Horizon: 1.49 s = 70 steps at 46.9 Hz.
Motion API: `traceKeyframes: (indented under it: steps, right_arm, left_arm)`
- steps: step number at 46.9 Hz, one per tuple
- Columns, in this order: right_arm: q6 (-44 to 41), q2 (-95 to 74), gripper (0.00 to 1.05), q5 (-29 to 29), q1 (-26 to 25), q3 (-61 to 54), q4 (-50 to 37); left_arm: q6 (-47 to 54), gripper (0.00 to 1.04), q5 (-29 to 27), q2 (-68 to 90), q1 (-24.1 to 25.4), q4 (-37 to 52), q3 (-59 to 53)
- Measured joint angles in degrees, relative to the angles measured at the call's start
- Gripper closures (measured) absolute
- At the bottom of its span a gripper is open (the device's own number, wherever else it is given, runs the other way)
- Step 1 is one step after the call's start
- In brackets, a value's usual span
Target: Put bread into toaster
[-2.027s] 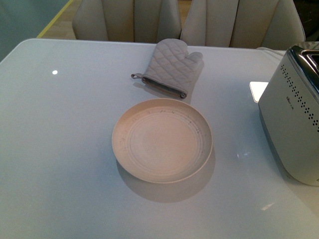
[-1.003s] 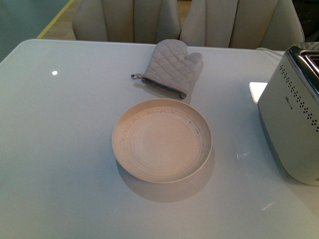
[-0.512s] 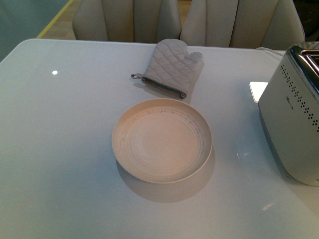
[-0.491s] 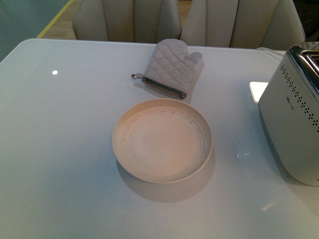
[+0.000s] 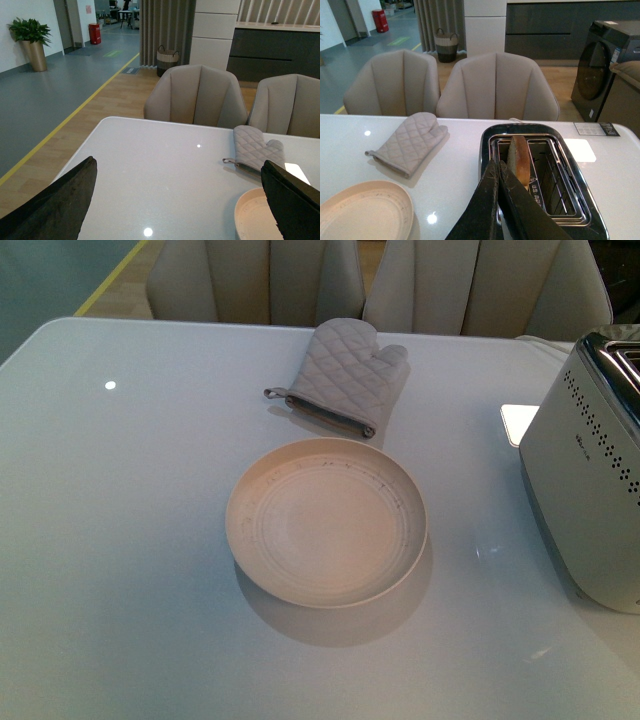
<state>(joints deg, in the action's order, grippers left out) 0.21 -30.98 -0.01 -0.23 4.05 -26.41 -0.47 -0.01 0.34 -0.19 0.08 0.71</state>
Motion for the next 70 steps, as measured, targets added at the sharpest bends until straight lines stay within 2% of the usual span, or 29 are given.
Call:
traceKeyframes:
  steps: [15, 22, 51, 57, 70]
  right_arm:
    - [0.0, 6.86, 1.03, 0.0, 0.02, -1.95, 4.87]
    - [0.0, 8.79, 1.03, -0.02, 0.02, -3.04, 4.37]
    - [0.0, 20.72, 1.03, 0.02, 0.02, -3.04, 16.11]
    - [0.0, 28.52, 1.03, 0.04, 0.02, -3.02, 25.53]
    - [0.0, 30.53, 1.03, 0.02, 0.02, -3.02, 26.23]
  left_arm:
    - [0.0, 0.07, 0.0, 0.0, 0.0, 0.0, 0.0]
    - [0.0, 0.07, -0.02, 0.0, 0.0, 0.0, 0.0]
    - [0.0, 0.07, -0.02, 0.0, 0.0, 0.0, 0.0]
    - [0.0, 0.07, -0.02, 0.0, 0.0, 0.0, 0.0]
    - [0.0, 0.07, 0.0, 0.0, 0.0, 0.0, 0.0]
